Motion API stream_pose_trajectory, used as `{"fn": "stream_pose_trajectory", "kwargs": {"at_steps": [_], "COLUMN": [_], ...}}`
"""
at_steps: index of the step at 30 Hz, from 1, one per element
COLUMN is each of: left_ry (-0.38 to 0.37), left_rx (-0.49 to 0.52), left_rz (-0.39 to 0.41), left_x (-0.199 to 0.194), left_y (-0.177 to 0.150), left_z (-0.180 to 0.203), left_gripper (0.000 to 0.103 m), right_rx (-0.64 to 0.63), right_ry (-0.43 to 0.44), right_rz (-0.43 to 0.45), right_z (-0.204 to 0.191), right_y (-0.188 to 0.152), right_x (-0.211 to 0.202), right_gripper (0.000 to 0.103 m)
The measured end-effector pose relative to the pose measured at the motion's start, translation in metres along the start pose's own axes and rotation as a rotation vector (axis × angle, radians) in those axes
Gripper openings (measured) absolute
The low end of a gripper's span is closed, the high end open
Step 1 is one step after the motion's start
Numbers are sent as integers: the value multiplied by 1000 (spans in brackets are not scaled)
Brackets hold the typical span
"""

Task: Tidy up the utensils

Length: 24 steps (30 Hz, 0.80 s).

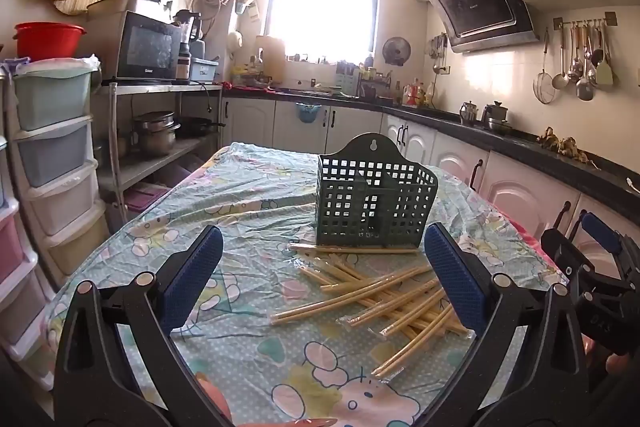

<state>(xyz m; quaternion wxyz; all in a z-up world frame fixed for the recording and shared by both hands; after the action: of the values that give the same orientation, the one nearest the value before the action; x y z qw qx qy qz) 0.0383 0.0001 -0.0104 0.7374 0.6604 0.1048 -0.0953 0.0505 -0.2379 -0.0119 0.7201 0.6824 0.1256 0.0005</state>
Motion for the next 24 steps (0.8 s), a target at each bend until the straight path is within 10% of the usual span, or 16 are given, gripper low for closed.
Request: {"fn": "stream_pose_trajectory", "kwargs": {"at_steps": [24], "left_ry": [-5], "left_rx": [12], "left_rz": [22], "left_x": [-5], "left_y": [9], "left_z": [0], "left_gripper": [93], "right_rx": [-1], "right_ry": [2], "right_rz": [16], "right_z": [-2], "right_y": [4], "right_x": [-5], "right_gripper": [97]}}
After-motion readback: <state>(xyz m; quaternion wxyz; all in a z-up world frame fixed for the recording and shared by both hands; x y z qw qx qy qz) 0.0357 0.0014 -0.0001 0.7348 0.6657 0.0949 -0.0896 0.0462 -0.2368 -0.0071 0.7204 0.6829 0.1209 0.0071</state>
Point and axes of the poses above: each gripper's, at about its wrist camera, not at the fingertips, and x roughly the way its jaws point, z to its right, y to its top, the point moved 4 cm from there along x, roughly the way its jaws point, and after that the axes turned 1 degree about -z, right-handed, at the moved point
